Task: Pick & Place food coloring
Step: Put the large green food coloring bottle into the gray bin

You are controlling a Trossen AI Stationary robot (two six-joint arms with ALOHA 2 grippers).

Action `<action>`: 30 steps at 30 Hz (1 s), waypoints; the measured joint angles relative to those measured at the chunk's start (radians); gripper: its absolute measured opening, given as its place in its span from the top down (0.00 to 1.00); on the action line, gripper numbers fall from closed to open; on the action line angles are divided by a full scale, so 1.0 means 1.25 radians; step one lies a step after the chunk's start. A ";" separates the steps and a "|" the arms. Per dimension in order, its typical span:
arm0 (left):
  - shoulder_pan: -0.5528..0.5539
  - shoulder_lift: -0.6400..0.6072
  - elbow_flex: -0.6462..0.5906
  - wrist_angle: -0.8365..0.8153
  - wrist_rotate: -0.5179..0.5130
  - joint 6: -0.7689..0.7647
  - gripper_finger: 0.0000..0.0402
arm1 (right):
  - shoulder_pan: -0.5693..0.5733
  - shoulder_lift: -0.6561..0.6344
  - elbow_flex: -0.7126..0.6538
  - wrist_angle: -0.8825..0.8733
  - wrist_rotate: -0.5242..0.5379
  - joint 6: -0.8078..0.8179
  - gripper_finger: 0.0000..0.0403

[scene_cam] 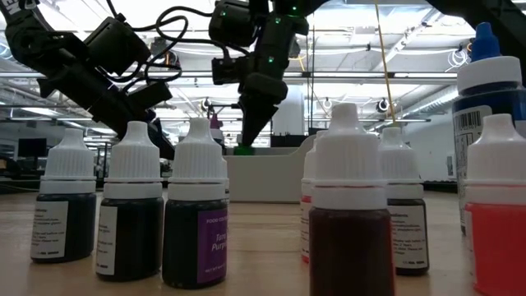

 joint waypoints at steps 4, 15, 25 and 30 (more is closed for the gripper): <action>0.000 0.000 0.000 0.001 0.000 0.014 0.90 | -0.004 0.001 0.003 0.005 -0.001 0.000 0.71; 0.000 0.000 0.000 0.001 0.000 0.014 0.90 | -0.022 0.001 -0.004 0.027 -0.025 -0.002 0.69; 0.000 0.000 0.000 0.001 0.001 0.017 0.90 | -0.022 0.001 -0.006 0.055 -0.018 0.003 0.60; 0.000 0.000 0.000 0.001 0.001 0.016 0.90 | -0.020 0.001 -0.006 0.057 -0.019 0.021 0.53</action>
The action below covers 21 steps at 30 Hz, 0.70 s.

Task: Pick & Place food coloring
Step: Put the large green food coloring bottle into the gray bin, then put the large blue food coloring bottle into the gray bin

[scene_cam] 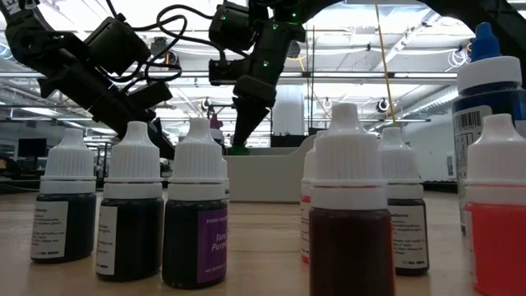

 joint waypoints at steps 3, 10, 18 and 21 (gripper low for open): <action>0.000 0.000 0.000 0.000 0.000 0.001 0.90 | 0.007 -0.002 -0.001 0.001 0.007 0.000 0.50; 0.000 0.000 0.000 0.000 0.001 -0.002 0.90 | 0.037 -0.023 0.034 -0.007 0.113 -0.029 0.45; 0.000 0.000 0.000 -0.002 0.001 -0.004 0.90 | 0.093 -0.168 0.035 -0.057 0.129 0.021 0.44; 0.000 0.000 0.000 -0.002 0.001 -0.004 0.90 | 0.139 -0.252 0.037 -0.107 0.129 0.088 0.44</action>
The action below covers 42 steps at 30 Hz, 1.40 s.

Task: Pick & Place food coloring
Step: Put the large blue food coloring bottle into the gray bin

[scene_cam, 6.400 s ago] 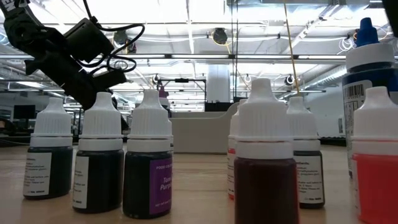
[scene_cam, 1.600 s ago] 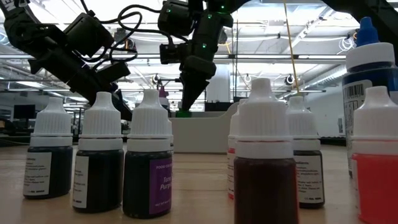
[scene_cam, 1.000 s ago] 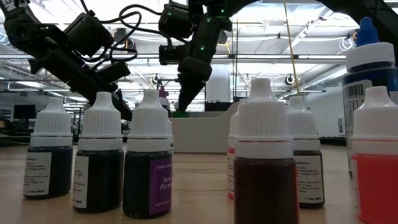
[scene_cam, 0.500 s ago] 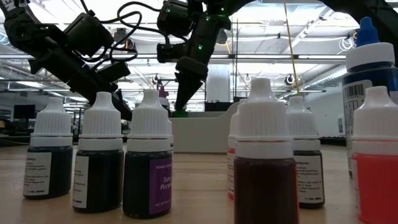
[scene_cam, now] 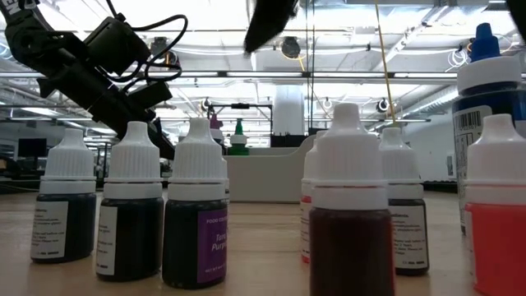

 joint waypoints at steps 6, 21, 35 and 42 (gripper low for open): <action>0.000 0.000 0.000 -0.005 0.000 0.005 0.90 | 0.111 -0.147 -0.002 -0.130 0.039 0.158 0.47; 0.000 0.000 0.000 -0.010 0.000 0.005 0.90 | 0.392 -0.331 -0.417 0.126 0.141 0.286 0.55; 0.000 0.000 0.000 -0.037 0.036 -0.041 0.90 | 0.437 -0.259 -0.548 0.347 0.004 0.327 0.50; 0.000 0.000 0.000 -0.055 0.043 -0.041 0.90 | 0.508 -0.260 -0.561 0.356 0.075 0.357 0.38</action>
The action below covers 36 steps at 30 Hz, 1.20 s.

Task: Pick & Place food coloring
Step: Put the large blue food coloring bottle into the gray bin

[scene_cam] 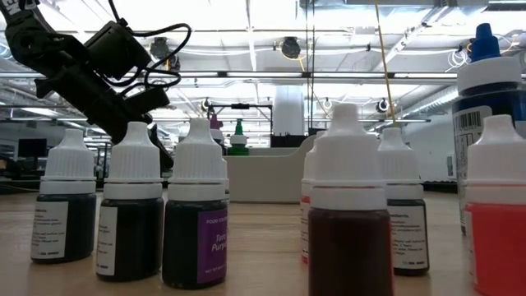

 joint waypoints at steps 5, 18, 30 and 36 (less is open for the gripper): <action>0.000 0.000 0.000 0.000 0.000 -0.018 0.90 | 0.021 0.000 -0.061 0.083 0.006 0.009 0.33; 0.000 0.000 0.000 0.002 -0.001 -0.017 0.90 | 0.022 -0.001 -0.155 0.175 0.005 -0.005 0.35; 0.000 0.000 0.000 0.003 -0.001 -0.039 0.90 | 0.022 0.054 -0.155 0.178 0.005 0.027 0.35; 0.000 0.000 0.000 0.003 -0.001 -0.039 0.90 | 0.022 0.054 -0.155 0.178 0.009 0.037 0.35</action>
